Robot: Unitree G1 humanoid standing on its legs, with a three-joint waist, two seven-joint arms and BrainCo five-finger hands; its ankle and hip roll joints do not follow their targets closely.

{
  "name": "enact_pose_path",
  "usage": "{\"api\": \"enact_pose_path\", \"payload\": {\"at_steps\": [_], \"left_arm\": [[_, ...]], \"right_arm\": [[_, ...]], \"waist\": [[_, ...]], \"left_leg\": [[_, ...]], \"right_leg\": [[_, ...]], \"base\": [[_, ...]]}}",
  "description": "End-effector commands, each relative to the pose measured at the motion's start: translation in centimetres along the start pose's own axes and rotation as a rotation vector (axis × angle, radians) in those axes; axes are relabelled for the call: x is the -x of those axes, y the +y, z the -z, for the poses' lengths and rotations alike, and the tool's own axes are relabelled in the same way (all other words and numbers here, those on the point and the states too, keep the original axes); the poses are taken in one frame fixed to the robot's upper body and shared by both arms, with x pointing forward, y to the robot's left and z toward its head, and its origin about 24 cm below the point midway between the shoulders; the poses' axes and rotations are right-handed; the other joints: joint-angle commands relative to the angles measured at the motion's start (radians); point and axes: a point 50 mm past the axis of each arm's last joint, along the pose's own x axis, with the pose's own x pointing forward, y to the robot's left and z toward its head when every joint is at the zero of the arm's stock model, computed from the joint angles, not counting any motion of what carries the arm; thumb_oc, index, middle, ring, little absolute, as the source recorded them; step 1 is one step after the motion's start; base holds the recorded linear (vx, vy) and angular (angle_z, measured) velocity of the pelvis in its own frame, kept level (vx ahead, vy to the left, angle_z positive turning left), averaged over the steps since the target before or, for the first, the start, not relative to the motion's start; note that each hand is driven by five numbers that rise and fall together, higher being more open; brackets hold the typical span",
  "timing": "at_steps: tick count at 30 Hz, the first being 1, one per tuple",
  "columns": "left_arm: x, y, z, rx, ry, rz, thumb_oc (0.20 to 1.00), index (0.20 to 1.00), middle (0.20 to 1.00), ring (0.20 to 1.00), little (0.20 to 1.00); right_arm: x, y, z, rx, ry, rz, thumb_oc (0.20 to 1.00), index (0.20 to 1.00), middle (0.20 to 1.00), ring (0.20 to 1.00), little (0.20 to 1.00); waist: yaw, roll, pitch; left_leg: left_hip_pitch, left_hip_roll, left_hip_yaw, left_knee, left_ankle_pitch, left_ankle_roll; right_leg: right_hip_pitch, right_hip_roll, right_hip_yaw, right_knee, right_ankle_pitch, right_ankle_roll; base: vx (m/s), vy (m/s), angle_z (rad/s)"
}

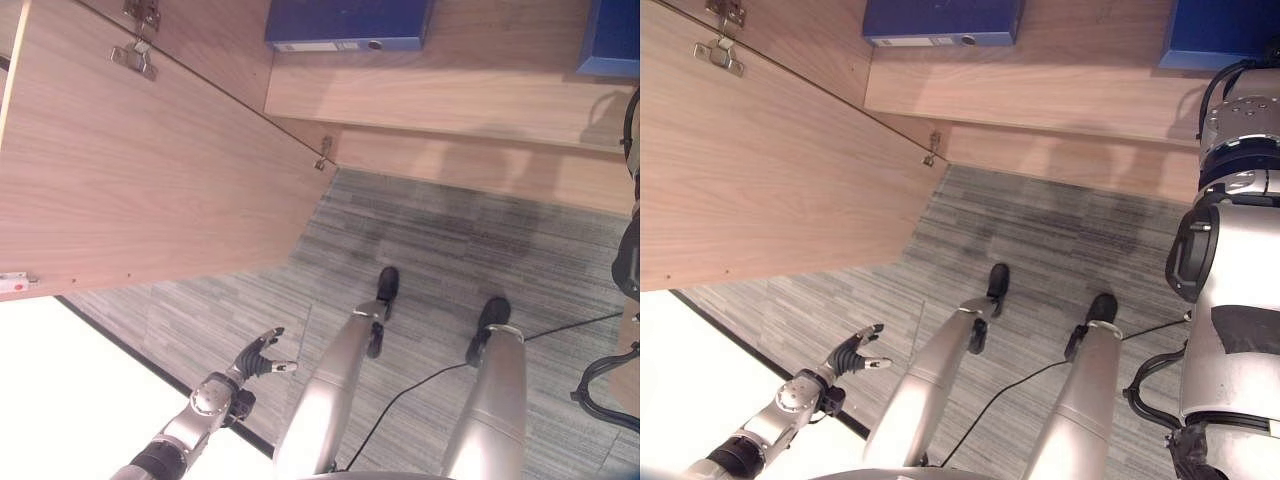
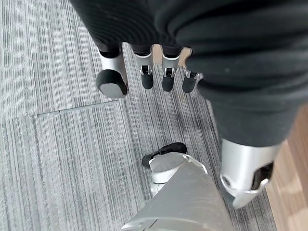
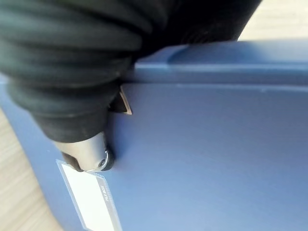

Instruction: Put the empty folder in the office cabinet

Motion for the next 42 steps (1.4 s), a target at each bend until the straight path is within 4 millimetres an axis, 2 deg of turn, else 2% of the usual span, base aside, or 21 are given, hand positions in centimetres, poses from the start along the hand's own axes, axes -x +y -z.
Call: {"api": "enact_pose_path", "payload": {"at_steps": [1, 5, 8, 16, 17, 18, 26, 29, 42], "left_arm": [[1.0, 2.2, 1.4, -0.049, 0.065, -0.064, 1.000, 1.000, 1.000, 1.000, 1.000], [1.2, 2.6, 1.6, -0.062, 0.075, -0.071, 1.000, 1.000, 1.000, 1.000, 1.000], [1.5, 2.8, 2.0, -0.062, 0.087, -0.070, 1.000, 1.000, 1.000, 1.000, 1.000], [1.5, 2.7, 2.1, -0.040, 0.090, -0.069, 1.000, 1.000, 1.000, 1.000, 1.000], [1.5, 2.8, 2.1, -0.037, 0.092, -0.075, 1.000, 1.000, 1.000, 1.000, 1.000], [1.4, 2.7, 2.1, -0.034, 0.090, -0.076, 1.000, 1.000, 1.000, 1.000, 1.000], [1.3, 2.6, 2.3, -0.024, 0.101, -0.083, 1.000, 1.000, 1.000, 1.000, 1.000], [1.2, 2.6, 2.2, -0.026, 0.106, -0.081, 1.000, 1.000, 1.000, 1.000, 1.000], [0.5, 1.8, 2.0, -0.009, 0.106, -0.089, 1.000, 1.000, 1.000, 1.000, 1.000]], "right_arm": [[-0.6, 0.3, -3.1, 0.025, -0.100, 0.011, 0.200, 0.200, 0.200, 0.200, 0.200], [-0.3, 1.3, -3.4, 0.036, -0.104, -0.003, 0.200, 0.200, 0.200, 0.200, 0.200], [0.4, 3.7, -4.9, 0.077, -0.144, -0.073, 0.200, 0.200, 0.200, 0.200, 0.200], [0.3, 4.1, -5.5, 0.225, -0.166, -0.111, 0.200, 0.200, 0.200, 0.200, 0.200], [0.3, 4.0, -5.3, 0.227, -0.159, -0.107, 0.740, 0.740, 0.740, 0.740, 0.740], [0.3, 3.9, -5.2, 0.227, -0.150, -0.106, 1.000, 1.000, 1.000, 1.000, 1.000], [-0.1, 2.7, -3.8, 0.260, -0.092, -0.067, 1.000, 1.000, 1.000, 1.000, 1.000], [-0.4, 1.4, -2.7, 0.318, -0.052, -0.021, 1.000, 1.000, 1.000, 1.000, 1.000], [-0.7, -2.9, 1.0, 0.265, 0.059, 0.121, 1.000, 1.000, 1.000, 1.000, 1.000]], "waist": [[-0.004, 0.000, -0.009], [-0.002, -0.006, -0.015], [0.002, -0.024, -0.030], [0.013, -0.029, -0.038], [0.014, -0.027, -0.038], [0.014, -0.026, -0.039], [0.014, -0.020, -0.038], [0.015, -0.019, -0.032], [0.001, -0.014, -0.004]], "left_leg": [[0.049, 0.061, -0.017, 0.063, -0.206, -0.024], [0.060, 0.059, -0.021, 0.044, -0.199, -0.025], [0.083, 0.054, -0.026, 0.015, -0.192, -0.028], [0.097, 0.048, -0.030, -0.008, -0.183, -0.029], [0.097, 0.048, -0.029, -0.010, -0.181, -0.029], [0.098, 0.048, -0.028, -0.013, -0.179, -0.029], [0.118, 0.050, -0.027, -0.049, -0.161, -0.033], [0.135, 0.050, -0.027, -0.075, -0.151, -0.035], [0.211, 0.049, -0.035, -0.173, -0.111, -0.039]], "right_leg": [[0.096, 0.047, 0.062, -0.036, -0.079, 0.048], [0.109, 0.048, 0.058, -0.047, -0.077, 0.049], [0.130, 0.047, 0.052, -0.062, -0.075, 0.049], [0.140, 0.038, 0.052, -0.068, -0.075, 0.048], [0.139, 0.038, 0.052, -0.068, -0.074, 0.048], [0.139, 0.038, 0.053, -0.069, -0.074, 0.048], [0.157, 0.037, 0.050, -0.089, -0.070, 0.048], [0.177, 0.039, 0.043, -0.107, -0.066, 0.049], [0.243, 0.044, 0.028, -0.173, -0.043, 0.056]], "base": [[0.00, 0.000, 0.00], [0.00, 0.000, 0.00], [0.00, 0.000, 0.00], [0.00, 0.000, 0.00], [0.00, 0.000, 0.00], [0.00, 0.000, 0.00], [0.00, 0.000, 0.00], [0.00, 0.000, 0.00], [0.00, 0.000, 0.00]]}}
